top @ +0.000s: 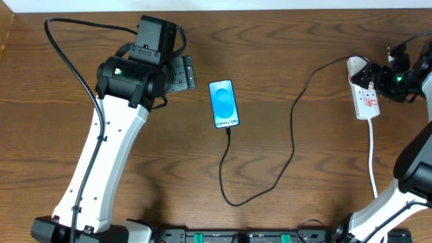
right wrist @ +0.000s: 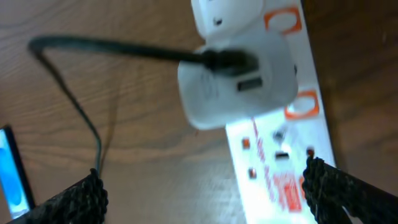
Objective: Plug charger to phone and switch on socket
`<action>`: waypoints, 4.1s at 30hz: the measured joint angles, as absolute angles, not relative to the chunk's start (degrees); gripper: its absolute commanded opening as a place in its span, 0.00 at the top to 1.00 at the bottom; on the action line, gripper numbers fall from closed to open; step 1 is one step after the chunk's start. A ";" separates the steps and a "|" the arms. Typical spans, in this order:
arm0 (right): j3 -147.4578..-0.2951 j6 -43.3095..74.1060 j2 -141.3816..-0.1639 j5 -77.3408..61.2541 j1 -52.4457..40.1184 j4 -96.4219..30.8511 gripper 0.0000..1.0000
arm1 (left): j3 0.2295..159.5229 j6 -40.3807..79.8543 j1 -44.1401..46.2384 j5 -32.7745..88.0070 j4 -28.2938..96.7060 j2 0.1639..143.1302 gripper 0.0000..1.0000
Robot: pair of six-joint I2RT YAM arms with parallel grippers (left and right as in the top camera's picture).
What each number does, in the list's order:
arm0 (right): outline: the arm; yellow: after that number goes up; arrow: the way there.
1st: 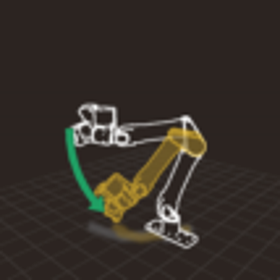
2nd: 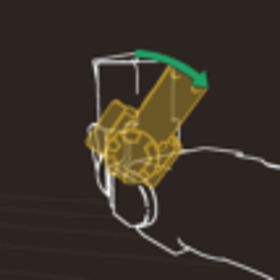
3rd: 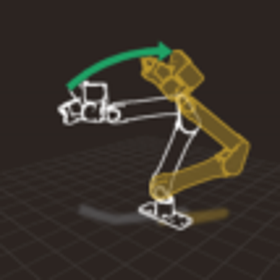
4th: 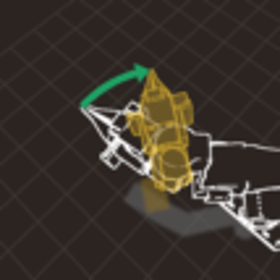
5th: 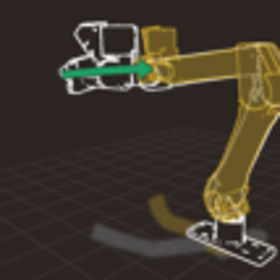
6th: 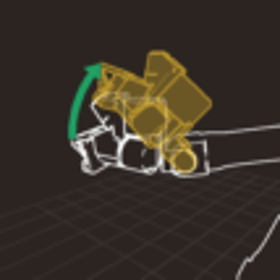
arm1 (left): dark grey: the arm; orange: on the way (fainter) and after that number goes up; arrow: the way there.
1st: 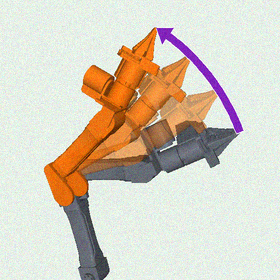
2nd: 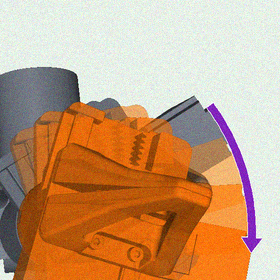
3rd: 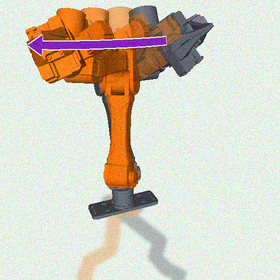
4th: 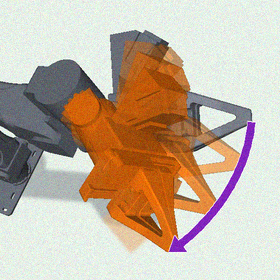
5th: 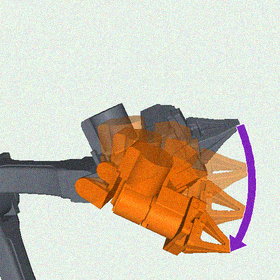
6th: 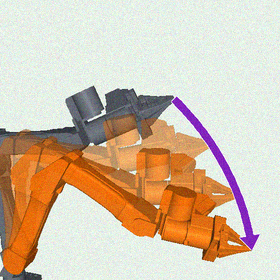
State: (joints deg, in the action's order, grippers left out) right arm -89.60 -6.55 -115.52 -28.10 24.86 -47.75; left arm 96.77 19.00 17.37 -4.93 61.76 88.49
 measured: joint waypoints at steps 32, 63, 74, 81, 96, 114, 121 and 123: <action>-90.08 -7.60 -122.52 -28.01 24.10 -39.42 0.01 | 96.77 19.00 17.37 -4.93 61.76 88.49 0.15; -90.96 -5.45 -122.52 -29.34 23.03 -39.72 0.01 | 96.77 19.00 17.34 -4.93 61.78 88.49 0.15; -86.26 0.38 -120.05 -32.03 22.63 -39.18 0.01 | 96.77 19.00 17.37 -4.93 61.76 88.49 0.14; -82.19 3.51 -119.61 -37.06 20.78 -38.33 0.01 | 96.77 19.00 17.37 -4.93 61.76 88.49 0.14; -80.75 7.94 -116.64 -32.47 20.80 -41.78 0.01 | 96.77 19.00 17.37 -4.93 61.76 88.49 0.14; -79.70 14.90 -89.08 -8.91 21.74 -55.16 0.01 | 96.77 19.00 17.37 -4.93 61.78 88.49 0.15; -79.70 15.94 -85.34 -7.51 21.74 -55.46 0.01 | 96.77 19.00 17.37 -4.93 61.78 88.49 0.14; -79.70 15.97 -85.34 -7.44 21.74 -55.46 0.01 | 96.77 19.00 17.37 -4.93 61.78 88.49 0.15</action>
